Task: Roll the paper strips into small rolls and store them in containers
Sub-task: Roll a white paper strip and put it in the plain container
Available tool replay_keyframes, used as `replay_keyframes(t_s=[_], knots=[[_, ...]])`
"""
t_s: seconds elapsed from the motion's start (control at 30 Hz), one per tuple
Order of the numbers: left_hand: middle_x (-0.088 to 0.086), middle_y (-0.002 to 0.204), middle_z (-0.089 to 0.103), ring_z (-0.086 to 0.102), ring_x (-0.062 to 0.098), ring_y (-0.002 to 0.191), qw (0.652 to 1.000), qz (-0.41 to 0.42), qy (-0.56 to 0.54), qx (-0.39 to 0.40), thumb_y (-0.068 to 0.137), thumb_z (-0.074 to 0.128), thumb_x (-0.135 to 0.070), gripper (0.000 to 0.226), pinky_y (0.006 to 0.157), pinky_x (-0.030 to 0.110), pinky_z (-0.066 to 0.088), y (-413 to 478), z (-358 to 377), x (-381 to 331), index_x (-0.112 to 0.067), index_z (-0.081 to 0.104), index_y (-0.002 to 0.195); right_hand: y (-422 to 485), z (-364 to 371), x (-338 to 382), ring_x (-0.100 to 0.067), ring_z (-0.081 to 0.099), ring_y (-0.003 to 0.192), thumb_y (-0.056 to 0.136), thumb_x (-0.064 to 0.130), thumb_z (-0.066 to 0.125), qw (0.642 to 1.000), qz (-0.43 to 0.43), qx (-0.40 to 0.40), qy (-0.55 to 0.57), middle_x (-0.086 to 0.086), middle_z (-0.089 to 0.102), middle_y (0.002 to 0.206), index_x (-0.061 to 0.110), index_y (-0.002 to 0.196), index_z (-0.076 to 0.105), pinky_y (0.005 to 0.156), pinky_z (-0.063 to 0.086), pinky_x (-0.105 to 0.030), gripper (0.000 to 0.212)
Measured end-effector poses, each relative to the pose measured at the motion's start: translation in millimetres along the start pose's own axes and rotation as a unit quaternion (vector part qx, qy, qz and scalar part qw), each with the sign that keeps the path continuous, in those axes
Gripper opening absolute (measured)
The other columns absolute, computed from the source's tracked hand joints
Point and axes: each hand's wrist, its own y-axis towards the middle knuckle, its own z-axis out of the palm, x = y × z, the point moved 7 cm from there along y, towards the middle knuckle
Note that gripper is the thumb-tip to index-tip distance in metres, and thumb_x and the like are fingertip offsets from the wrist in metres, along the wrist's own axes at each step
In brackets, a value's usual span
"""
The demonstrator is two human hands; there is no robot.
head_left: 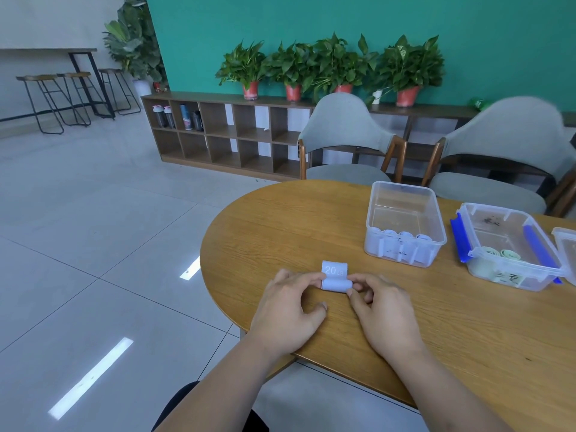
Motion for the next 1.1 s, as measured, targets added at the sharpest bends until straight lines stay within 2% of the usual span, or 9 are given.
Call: replay_keyframes(t_s=[0.2, 0.4, 0.53, 0.63, 0.73, 0.83, 1.1], knots=[[-0.033, 0.114, 0.063, 0.044, -0.005, 0.117, 1.0, -0.001, -0.005, -0.006, 0.087, 0.067, -0.042, 0.042, 0.105, 0.03, 0.043, -0.3, -0.6, 0.8, -0.042, 0.064, 0.129, -0.4, 1.6, 0.3, -0.001, 0.06, 0.076, 0.09, 0.021, 0.075, 1.0, -0.006, 0.0, 0.009, 0.018, 0.065, 0.088, 0.037, 0.104, 0.068, 0.074, 0.052, -0.027, 0.023], [-0.032, 0.122, 0.064, 0.043, -0.004, 0.12, 1.0, 0.009, 0.015, 0.006, 0.087, 0.062, -0.046, 0.052, 0.108, 0.032, 0.041, 0.8, 0.9, -0.4, -0.039, 0.061, 0.139, 1.8, 3.9, -2.6, -0.002, 0.06, 0.077, 0.088, 0.02, 0.08, 1.0, -0.003, 0.007, 0.003, 0.019, 0.065, 0.09, 0.036, 0.109, 0.072, 0.076, 0.052, -0.028, 0.027], [-0.032, 0.113, 0.065, 0.045, -0.004, 0.114, 1.0, -0.005, -0.013, -0.002, 0.086, 0.066, -0.044, 0.045, 0.104, 0.029, 0.044, -0.7, 0.0, 2.1, -0.042, 0.063, 0.131, 1.1, 1.3, -1.8, -0.003, 0.061, 0.074, 0.091, 0.026, 0.077, 1.0, 0.0, 0.005, 0.016, 0.019, 0.067, 0.085, 0.036, 0.107, 0.073, 0.074, 0.05, -0.025, 0.02], [-0.031, 0.112, 0.064, 0.045, -0.004, 0.115, 1.0, -0.002, -0.009, -0.004, 0.086, 0.065, -0.045, 0.041, 0.104, 0.03, 0.044, -0.5, -0.3, 1.5, -0.041, 0.065, 0.127, 0.7, 0.6, -0.9, -0.005, 0.061, 0.075, 0.09, 0.026, 0.077, 1.0, 0.0, 0.006, 0.03, 0.018, 0.067, 0.082, 0.038, 0.103, 0.067, 0.072, 0.05, -0.024, 0.02], [-0.029, 0.118, 0.064, 0.043, -0.003, 0.119, 1.0, 0.008, 0.013, 0.003, 0.088, 0.062, -0.047, 0.045, 0.106, 0.031, 0.043, 0.3, 0.5, 0.1, -0.039, 0.064, 0.132, 0.8, 2.9, -0.8, -0.003, 0.06, 0.08, 0.089, 0.026, 0.077, 1.0, -0.011, 0.005, 0.011, 0.018, 0.065, 0.085, 0.038, 0.101, 0.067, 0.072, 0.045, -0.017, 0.019], [-0.027, 0.124, 0.063, 0.042, -0.001, 0.123, 0.999, 0.014, 0.028, 0.013, 0.09, 0.061, -0.047, 0.05, 0.11, 0.032, 0.039, 0.8, 1.3, -1.3, -0.037, 0.061, 0.139, 1.1, 6.8, -1.8, 0.001, 0.058, 0.083, 0.088, 0.024, 0.078, 1.0, -0.019, 0.012, -0.007, 0.019, 0.062, 0.092, 0.038, 0.107, 0.068, 0.073, 0.041, -0.011, 0.025], [-0.032, 0.116, 0.061, 0.044, -0.003, 0.117, 1.0, 0.007, 0.005, 0.004, 0.088, 0.066, -0.043, 0.044, 0.104, 0.031, 0.044, -0.5, -0.9, -1.2, -0.041, 0.063, 0.133, 3.8, 8.8, -5.1, 0.0, 0.056, 0.086, 0.097, 0.027, 0.07, 1.0, -0.013, 0.013, -0.023, 0.018, 0.06, 0.093, 0.03, 0.115, 0.072, 0.077, 0.044, -0.022, 0.018]])
